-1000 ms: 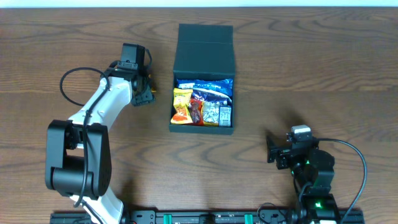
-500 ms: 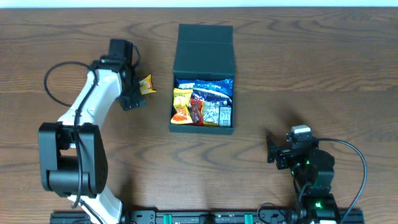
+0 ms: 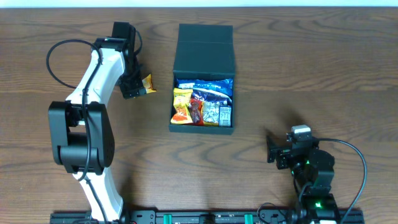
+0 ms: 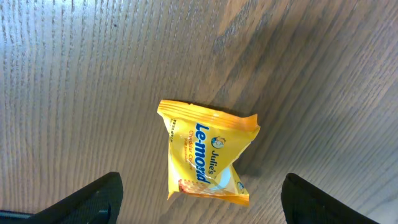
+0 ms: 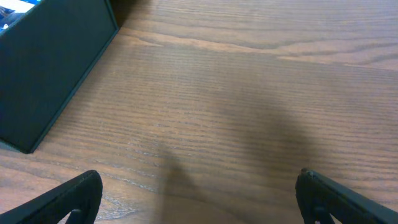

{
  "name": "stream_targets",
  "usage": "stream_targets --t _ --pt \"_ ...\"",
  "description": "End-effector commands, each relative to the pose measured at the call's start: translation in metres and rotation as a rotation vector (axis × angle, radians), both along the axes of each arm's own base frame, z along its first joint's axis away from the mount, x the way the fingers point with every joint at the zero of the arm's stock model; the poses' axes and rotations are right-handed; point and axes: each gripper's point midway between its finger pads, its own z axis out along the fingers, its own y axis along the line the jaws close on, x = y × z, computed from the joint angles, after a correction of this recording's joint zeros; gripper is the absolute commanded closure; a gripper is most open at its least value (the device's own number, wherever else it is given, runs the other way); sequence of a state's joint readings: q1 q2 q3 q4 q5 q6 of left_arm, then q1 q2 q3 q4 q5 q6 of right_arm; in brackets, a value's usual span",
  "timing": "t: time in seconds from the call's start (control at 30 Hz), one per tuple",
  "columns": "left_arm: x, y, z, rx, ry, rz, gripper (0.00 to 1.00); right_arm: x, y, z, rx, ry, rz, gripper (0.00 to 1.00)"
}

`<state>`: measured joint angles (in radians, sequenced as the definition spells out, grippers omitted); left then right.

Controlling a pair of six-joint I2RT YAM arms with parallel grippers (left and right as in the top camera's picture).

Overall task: Pack container
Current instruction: 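Move the left gripper over the yellow Le-mond packet on the table, then lower and grasp the yellow Le-mond packet with the left gripper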

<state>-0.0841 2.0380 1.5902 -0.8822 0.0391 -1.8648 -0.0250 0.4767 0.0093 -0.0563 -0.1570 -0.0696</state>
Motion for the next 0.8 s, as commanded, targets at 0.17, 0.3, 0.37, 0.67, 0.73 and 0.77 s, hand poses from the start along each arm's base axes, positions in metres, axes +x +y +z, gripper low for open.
stream_targets --t 0.17,0.3,0.37,0.67,0.73,0.77 --pt "0.011 -0.013 -0.027 -0.05 0.02 0.004 0.17 0.0 -0.002 -0.001 0.003 0.0 -0.011 0.01" --pt "0.009 -0.011 -0.033 -0.037 0.036 0.006 0.17 0.0 -0.002 -0.001 0.003 0.0 -0.012 0.01" --pt "0.008 -0.011 -0.033 -0.037 0.042 0.007 0.17 0.0 -0.002 -0.001 0.003 0.0 -0.011 0.01" --pt "0.003 -0.011 -0.042 -0.036 0.075 0.006 0.17 0.0 -0.002 -0.001 0.003 0.0 -0.012 0.01" --pt "0.005 -0.011 -0.044 -0.034 0.071 0.005 0.17 0.0 -0.002 -0.001 0.003 0.0 -0.011 0.01" --pt "0.005 -0.011 -0.045 -0.035 0.07 0.005 0.17 0.0 -0.002 -0.001 0.003 0.0 -0.012 0.01"
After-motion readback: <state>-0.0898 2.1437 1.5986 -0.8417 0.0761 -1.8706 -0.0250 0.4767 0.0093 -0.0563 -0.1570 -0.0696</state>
